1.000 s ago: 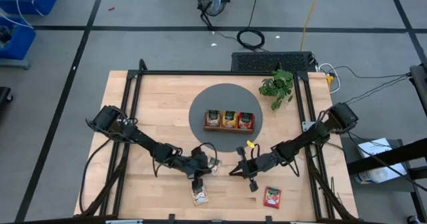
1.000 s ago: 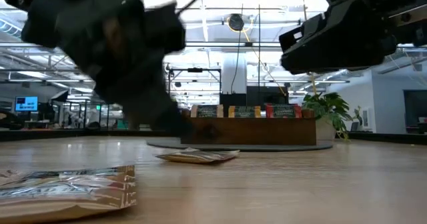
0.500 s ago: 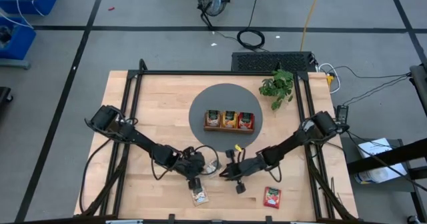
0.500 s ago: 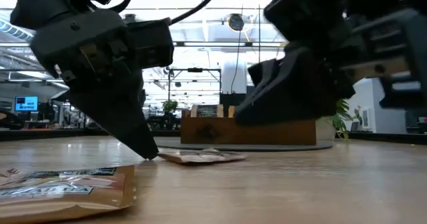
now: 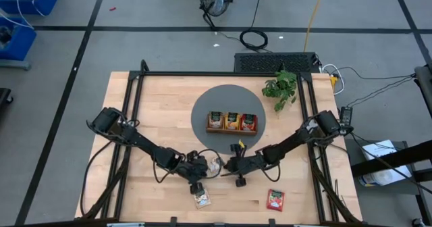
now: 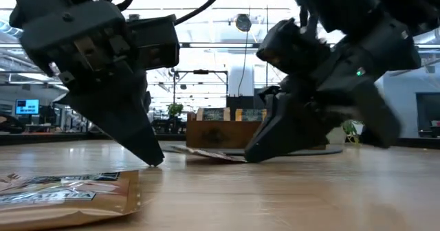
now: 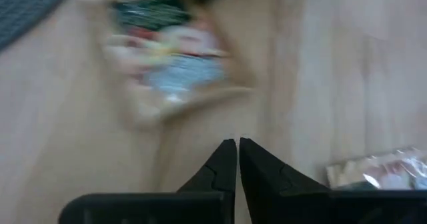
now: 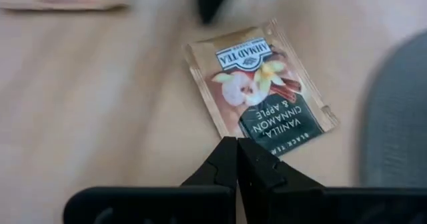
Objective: Pick & Place Tea
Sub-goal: Put the top brown tea bag into the left slot of the wooden organizer
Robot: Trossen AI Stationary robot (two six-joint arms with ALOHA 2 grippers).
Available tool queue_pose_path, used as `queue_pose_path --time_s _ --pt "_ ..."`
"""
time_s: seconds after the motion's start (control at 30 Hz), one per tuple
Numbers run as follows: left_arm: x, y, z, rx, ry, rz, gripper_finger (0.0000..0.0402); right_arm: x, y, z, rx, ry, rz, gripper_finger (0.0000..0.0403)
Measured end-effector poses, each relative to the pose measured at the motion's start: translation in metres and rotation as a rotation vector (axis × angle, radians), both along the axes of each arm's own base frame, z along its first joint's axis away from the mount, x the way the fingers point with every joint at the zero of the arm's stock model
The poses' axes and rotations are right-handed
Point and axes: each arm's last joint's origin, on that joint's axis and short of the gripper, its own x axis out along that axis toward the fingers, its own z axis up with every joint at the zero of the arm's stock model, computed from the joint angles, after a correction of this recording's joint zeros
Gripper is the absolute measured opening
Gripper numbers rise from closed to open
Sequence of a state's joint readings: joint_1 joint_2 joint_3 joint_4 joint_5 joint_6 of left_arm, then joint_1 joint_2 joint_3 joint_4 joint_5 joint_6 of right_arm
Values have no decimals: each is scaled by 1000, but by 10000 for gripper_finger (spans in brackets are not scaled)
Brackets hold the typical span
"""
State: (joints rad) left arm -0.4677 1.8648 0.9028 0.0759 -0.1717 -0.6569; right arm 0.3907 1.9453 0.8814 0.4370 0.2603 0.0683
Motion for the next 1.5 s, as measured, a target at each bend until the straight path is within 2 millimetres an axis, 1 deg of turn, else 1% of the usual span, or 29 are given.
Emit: queue_pose_path --time_s 0.13,0.23,0.3,0.4,0.5,0.6,0.7,0.77,0.87,0.97,1.07,1.17,1.3,1.4,1.5 --pt "-1 -6 1 -5 -22 -45 12 2 -11 -1 -68 -3 -86 0" --pt "0 -11 5 23 -9 -108 4 4 -15 -1 -53 5 -75 0" --pt "1 -13 9 71 11 -113 5 4 -15 -1 -23 14 -47 0" --pt "5 -12 17 201 34 -59 13 3 -12 -2 4 28 -4 0" --pt "10 -4 26 329 52 36 17 1 -8 -2 18 36 26 0" --pt "14 10 30 392 52 202 8 0 -4 -2 29 43 50 0" --pt "18 26 28 371 86 259 5 0 -3 -2 30 46 56 0" --pt "20 34 21 334 127 269 12 -1 -3 -3 30 47 55 0" --pt "22 39 7 272 193 251 21 -1 -4 -3 20 46 44 0" --pt "27 35 -1 232 192 220 19 -1 -6 -3 -20 35 -17 0" --pt "31 26 -6 218 151 173 9 -1 -7 -3 -33 32 -38 0" --pt "32 12 -5 170 99 99 4 -1 -9 -3 -45 24 -84 0" --pt "30 -4 -3 127 78 21 16 -1 -9 -4 -52 25 -96 0" --pt "29 -10 -1 123 72 6 19 -3 -10 -1 -53 46 -110 0" --pt "28 -12 -1 126 68 -1 11 -8 -9 7 -52 65 -102 0"
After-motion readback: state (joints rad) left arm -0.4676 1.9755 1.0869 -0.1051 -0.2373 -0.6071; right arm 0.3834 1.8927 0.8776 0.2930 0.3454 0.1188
